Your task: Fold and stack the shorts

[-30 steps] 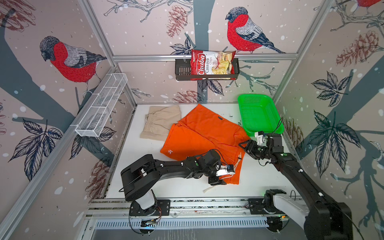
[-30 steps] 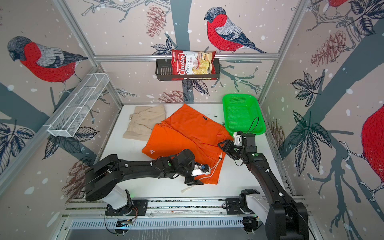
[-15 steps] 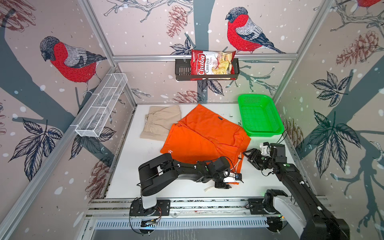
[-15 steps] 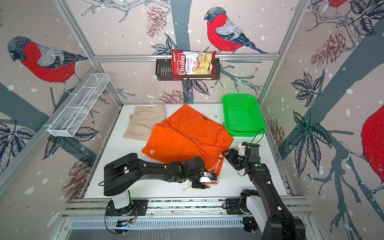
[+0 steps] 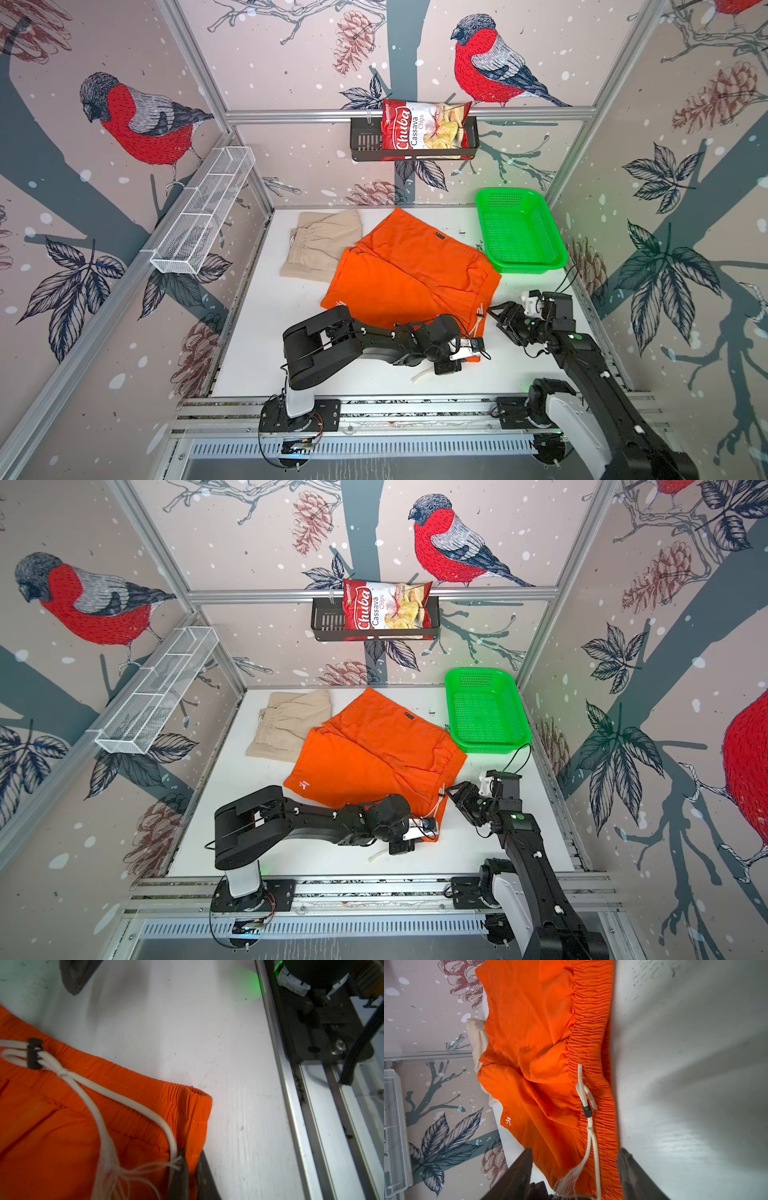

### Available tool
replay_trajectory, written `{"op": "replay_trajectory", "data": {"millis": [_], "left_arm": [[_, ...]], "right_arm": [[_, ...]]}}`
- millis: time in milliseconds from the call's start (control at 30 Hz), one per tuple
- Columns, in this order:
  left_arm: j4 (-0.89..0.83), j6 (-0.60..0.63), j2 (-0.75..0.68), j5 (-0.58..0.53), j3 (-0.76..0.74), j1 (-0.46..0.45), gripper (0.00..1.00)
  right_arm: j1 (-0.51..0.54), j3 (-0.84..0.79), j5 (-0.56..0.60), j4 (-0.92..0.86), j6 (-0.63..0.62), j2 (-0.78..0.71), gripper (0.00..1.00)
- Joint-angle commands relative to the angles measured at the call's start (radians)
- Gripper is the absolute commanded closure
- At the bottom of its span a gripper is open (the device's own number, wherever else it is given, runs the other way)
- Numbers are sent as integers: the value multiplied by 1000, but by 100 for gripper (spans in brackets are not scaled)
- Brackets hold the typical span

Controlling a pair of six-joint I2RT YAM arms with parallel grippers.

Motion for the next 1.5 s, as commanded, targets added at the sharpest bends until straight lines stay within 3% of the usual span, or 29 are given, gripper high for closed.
{"op": "replay_trajectory", "data": {"millis": [0,233,600,933,1233,1400,1467], "left_arm": [[116,-109,-19,49,-18,17,96],[229,-193,-49,116,-75,65,99],[278,-217,-53,137,-93,86,99],[304,-265,-49,74,-98,97,100],[367,-279,-36,135,-91,98,99],[353,-260,-17,194,-52,96,91],[325,-236,-20,220,-44,97,74]], "right_arm": [[8,-16,-17,-11,67,-33,33],[34,-97,-75,66,190,-87,30],[151,-122,-89,206,282,-1,28],[176,-78,49,-44,283,-39,23],[283,-214,-63,378,571,-66,22],[289,-229,-59,416,555,-16,23],[287,-250,-55,448,550,3,29]]}}
